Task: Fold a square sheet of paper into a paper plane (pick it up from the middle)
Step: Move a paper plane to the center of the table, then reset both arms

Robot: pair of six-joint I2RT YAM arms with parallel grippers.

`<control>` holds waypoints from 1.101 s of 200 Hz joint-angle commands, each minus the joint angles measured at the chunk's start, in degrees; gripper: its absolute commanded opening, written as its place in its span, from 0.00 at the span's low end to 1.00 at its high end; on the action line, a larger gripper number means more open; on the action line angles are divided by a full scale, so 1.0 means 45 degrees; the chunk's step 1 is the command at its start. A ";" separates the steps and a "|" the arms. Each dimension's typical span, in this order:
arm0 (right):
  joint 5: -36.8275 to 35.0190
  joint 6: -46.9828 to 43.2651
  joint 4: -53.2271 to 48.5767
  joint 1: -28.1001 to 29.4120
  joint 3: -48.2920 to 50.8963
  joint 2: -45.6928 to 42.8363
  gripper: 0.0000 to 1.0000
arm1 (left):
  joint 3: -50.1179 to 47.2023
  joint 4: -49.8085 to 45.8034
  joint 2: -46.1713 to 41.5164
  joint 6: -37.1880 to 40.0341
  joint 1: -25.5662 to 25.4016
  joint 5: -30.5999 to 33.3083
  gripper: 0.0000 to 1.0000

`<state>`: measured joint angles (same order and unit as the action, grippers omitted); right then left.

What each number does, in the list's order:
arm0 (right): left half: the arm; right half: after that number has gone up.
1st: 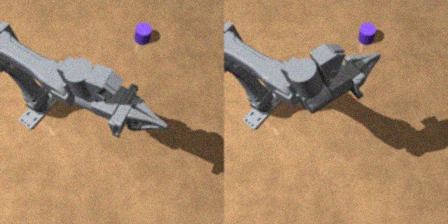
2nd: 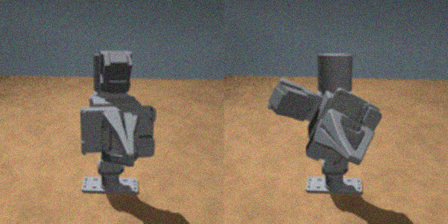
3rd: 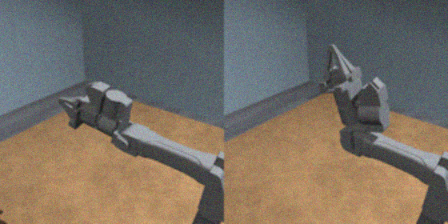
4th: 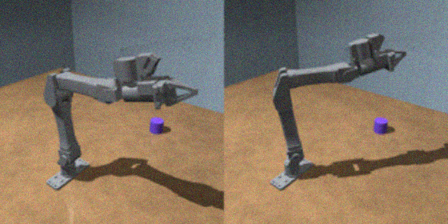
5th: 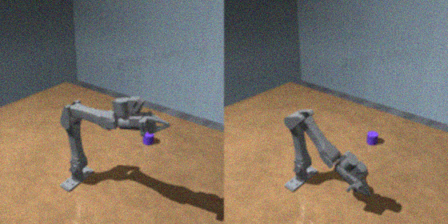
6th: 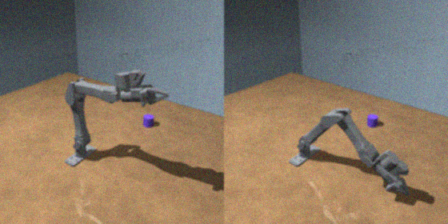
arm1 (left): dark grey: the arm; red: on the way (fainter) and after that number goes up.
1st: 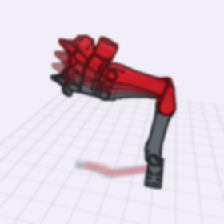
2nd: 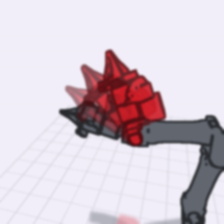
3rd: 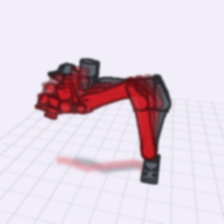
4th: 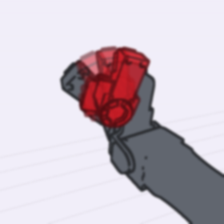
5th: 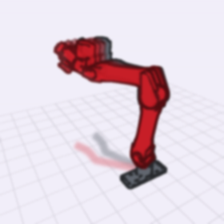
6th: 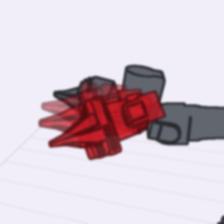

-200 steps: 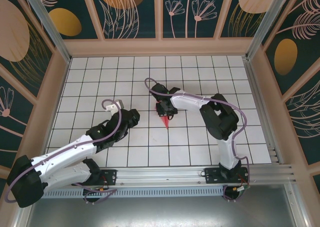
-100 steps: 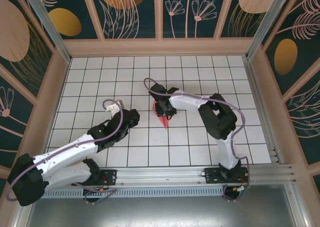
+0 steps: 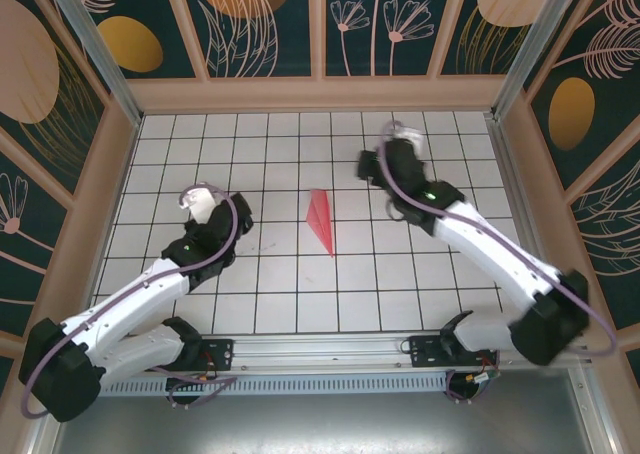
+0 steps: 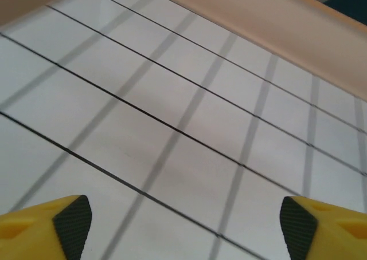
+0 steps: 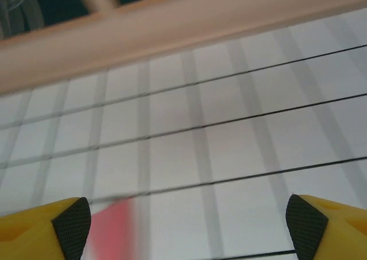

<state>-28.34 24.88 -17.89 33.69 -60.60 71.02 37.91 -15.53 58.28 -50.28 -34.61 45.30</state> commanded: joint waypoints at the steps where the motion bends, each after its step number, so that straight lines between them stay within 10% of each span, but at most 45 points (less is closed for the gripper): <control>1: -0.1828 -0.2709 0.3255 -0.2110 0.3552 -0.1116 0.95 | -0.0420 0.0733 0.0125 0.1814 0.1577 0.1817 0.92; 38: 0.0605 -0.4390 0.7767 -0.5997 0.7493 -0.1437 0.95 | -0.2619 0.6439 0.0228 0.5939 0.2980 0.3803 0.93; 116: 0.4987 -0.5872 1.6612 -0.7479 0.9692 0.2117 0.94 | -0.5190 1.6330 0.4089 1.0181 0.4849 -0.0362 0.99; 155: 0.7971 -0.5915 1.6282 -0.8181 0.9356 0.2331 0.89 | -0.5819 2.0678 0.5932 1.0924 0.5541 -0.2700 0.99; 220: 0.7589 -0.5862 1.6328 -0.8249 0.9583 0.2083 0.89 | -0.6334 2.1818 0.6736 1.0201 0.6678 -0.5268 0.99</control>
<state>3.16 -0.12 53.36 -2.98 -17.85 81.60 10.61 75.16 85.56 -3.86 -5.87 26.98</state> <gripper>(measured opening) 0.890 0.988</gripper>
